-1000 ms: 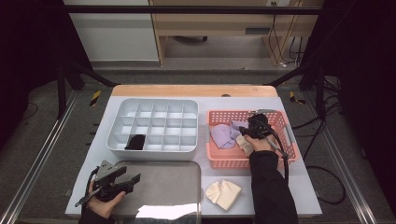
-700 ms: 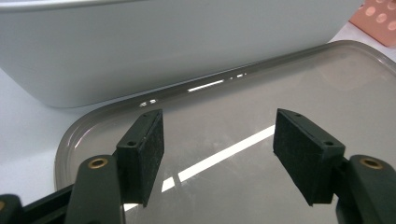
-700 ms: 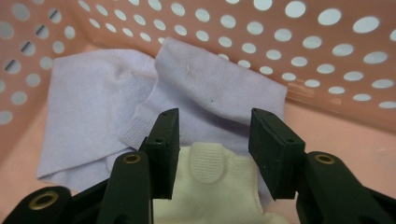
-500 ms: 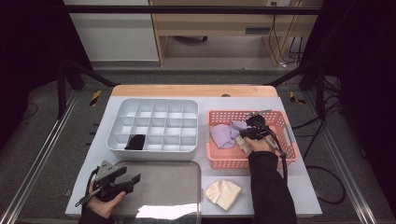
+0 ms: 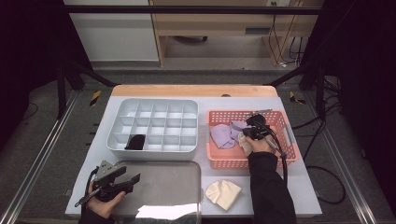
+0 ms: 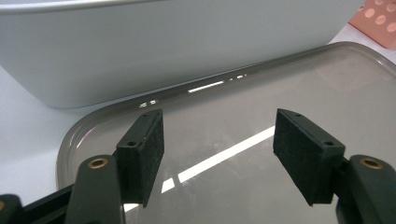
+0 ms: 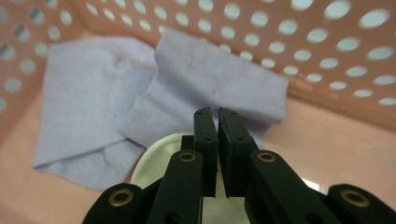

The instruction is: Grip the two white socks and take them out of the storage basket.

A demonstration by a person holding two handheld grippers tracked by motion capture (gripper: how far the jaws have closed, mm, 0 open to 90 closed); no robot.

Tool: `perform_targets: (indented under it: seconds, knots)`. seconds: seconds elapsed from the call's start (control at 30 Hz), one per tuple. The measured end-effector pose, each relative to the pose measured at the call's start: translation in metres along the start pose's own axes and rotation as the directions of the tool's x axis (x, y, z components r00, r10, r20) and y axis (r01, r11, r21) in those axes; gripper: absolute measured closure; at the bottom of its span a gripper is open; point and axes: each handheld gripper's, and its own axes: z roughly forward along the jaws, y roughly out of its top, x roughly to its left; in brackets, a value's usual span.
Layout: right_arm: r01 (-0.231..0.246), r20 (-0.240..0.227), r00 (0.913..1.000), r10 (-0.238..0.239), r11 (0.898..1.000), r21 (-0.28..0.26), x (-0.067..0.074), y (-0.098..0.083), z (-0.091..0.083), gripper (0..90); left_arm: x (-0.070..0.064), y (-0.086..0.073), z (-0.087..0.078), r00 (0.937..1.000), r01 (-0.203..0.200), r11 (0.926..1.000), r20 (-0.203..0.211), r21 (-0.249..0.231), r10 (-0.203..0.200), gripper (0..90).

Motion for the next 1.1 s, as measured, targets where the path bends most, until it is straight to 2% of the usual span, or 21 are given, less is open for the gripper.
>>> perform_targets:
  seconds: [0.13, 0.2, 0.3, 0.33, 0.43, 0.5, 0.6, 0.67, 0.73, 0.87, 0.93, 1.0, 1.1]
  knots:
    - [0.036, 0.026, 0.9991, -0.033, 0.995, -0.096, 0.004, 0.004, -0.011, 86.8, 0.000, 0.000, 0.001, 1.0000, 0.006, 1.0000, 0.001, -0.001, -0.006, 33.3]
    - [0.018, 0.000, 0.9998, -0.018, 0.989, -0.149, 0.007, 0.008, -0.020, 86.8, 0.000, 0.000, 0.001, 1.0000, 0.004, 1.0000, 0.001, -0.001, -0.004, 33.3]
    - [-0.001, -0.031, 0.9995, -0.006, 0.973, -0.232, 0.013, 0.014, -0.028, 86.8, -0.001, 0.000, 0.001, 1.0000, 0.001, 1.0000, 0.001, 0.000, -0.001, 33.4]
    - [0.000, -0.035, 0.9994, -0.009, 0.968, -0.252, 0.014, 0.016, -0.028, 86.7, -0.001, 0.000, 0.001, 1.0000, 0.001, 1.0000, 0.002, 0.000, -0.001, 33.3]
    - [0.020, -0.018, 0.9995, -0.026, 0.963, -0.269, 0.020, 0.022, -0.024, 86.2, 0.000, 0.000, 0.001, 1.0000, 0.003, 1.0000, 0.002, -0.002, -0.003, 33.4]
    - [0.013, -0.031, 0.9993, -0.022, 0.964, -0.267, 0.023, 0.024, -0.018, 85.9, 0.000, 0.000, 0.000, 1.0000, 0.001, 1.0000, 0.001, 0.001, -0.001, 33.3]
    - [0.017, -0.022, 0.9995, -0.023, 0.974, -0.224, 0.023, 0.022, -0.006, 84.7, 0.000, 0.000, 0.001, 1.0000, -0.002, 1.0000, 0.002, 0.003, 0.002, 33.3]
    - [0.015, -0.015, 0.9997, -0.019, 0.981, -0.196, 0.020, 0.019, 0.002, 79.6, -0.001, 0.000, 0.001, 1.0000, -0.005, 1.0000, 0.003, 0.005, 0.005, 33.4]
    - [-0.016, -0.038, 0.9992, 0.010, 0.988, -0.155, 0.018, 0.017, 0.006, 73.7, -0.001, 0.000, 0.001, 1.0000, -0.004, 1.0000, 0.003, 0.004, 0.004, 33.3]
    - [-0.019, -0.029, 0.9995, 0.014, 0.984, -0.178, 0.015, 0.015, 0.001, 60.1, 0.000, 0.000, 0.001, 1.0000, -0.002, 1.0000, 0.001, 0.004, 0.002, 33.3]
    - [-0.004, -0.017, 0.9999, 0.001, 0.981, -0.196, 0.012, 0.013, -0.001, 52.5, -0.001, 0.000, 0.001, 1.0000, -0.005, 1.0000, 0.002, 0.006, 0.005, 33.4]
    - [-0.006, -0.013, 0.9999, 0.004, 0.981, -0.194, 0.010, 0.010, 0.000, 47.2, -0.002, 0.000, 0.002, 1.0000, -0.003, 1.0000, 0.001, 0.004, 0.003, 33.3]
    - [-0.034, -0.043, 0.9987, 0.027, 0.985, -0.170, 0.007, 0.008, 0.005, 43.4, -0.001, 0.000, 0.002, 1.0000, -0.002, 1.0000, 0.001, 0.006, 0.002, 33.3]
